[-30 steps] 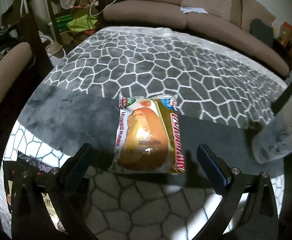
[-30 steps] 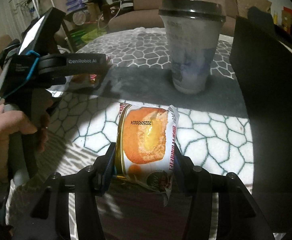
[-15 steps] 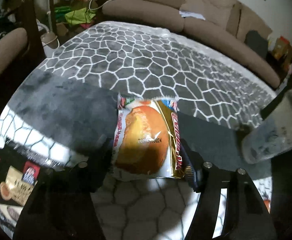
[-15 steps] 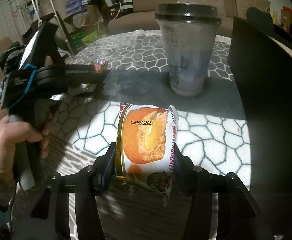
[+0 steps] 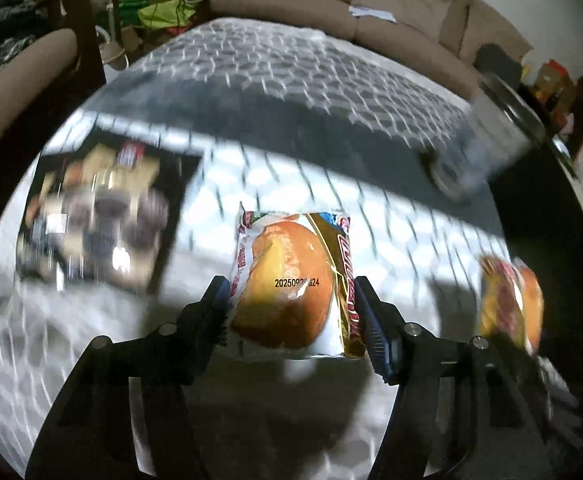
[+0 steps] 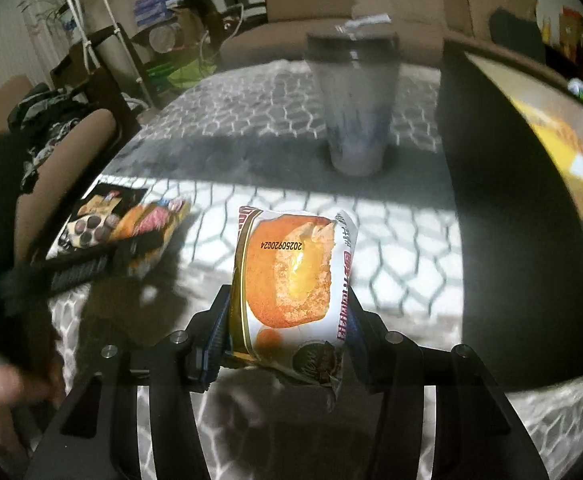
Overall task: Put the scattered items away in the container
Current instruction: 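Carry both held snack cakes toward the black box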
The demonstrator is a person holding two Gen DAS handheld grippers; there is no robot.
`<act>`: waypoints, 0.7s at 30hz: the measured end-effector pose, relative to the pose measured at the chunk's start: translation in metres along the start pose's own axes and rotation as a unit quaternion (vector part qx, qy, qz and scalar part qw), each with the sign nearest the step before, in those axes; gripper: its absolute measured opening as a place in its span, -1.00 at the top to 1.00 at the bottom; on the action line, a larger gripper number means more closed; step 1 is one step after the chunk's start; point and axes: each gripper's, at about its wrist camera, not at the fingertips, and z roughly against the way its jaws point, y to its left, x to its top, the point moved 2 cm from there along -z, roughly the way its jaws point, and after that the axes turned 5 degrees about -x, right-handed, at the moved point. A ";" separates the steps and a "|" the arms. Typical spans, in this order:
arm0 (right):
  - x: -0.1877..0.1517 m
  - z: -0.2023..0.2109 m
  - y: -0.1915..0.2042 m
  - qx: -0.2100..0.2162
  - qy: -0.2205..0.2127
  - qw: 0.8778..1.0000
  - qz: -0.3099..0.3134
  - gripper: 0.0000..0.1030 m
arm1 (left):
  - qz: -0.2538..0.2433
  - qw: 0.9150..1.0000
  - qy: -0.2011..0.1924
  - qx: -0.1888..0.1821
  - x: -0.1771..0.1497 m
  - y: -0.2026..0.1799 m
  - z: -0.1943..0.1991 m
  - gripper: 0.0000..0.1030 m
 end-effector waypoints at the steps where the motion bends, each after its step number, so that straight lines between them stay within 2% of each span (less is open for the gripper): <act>1: -0.004 0.001 0.000 0.001 0.003 1.000 -0.001 -0.03 | 0.004 1.000 0.004 -0.005 -0.015 -0.002 0.006 -0.16; 5: -0.021 -0.001 0.001 0.003 0.018 1.000 -0.007 -0.03 | 0.011 1.000 0.010 -0.012 -0.049 -0.006 0.019 -0.16; 8: -0.029 -0.005 0.004 0.002 0.030 1.000 -0.006 -0.05 | 0.016 1.000 0.017 -0.009 -0.063 -0.008 0.022 -0.17; 10: -0.032 -0.009 0.004 0.005 0.043 0.999 -0.009 -0.09 | 0.018 1.000 0.020 -0.007 -0.065 -0.008 0.022 -0.22; 14: -0.032 -0.006 -0.003 -0.003 0.042 0.999 -0.026 -0.44 | 0.006 1.000 0.026 0.004 -0.063 -0.014 0.017 -0.40; 21: -0.025 -0.019 -0.009 0.006 0.064 0.997 -0.031 -0.44 | -0.007 1.000 0.025 0.017 -0.052 -0.019 0.004 -0.41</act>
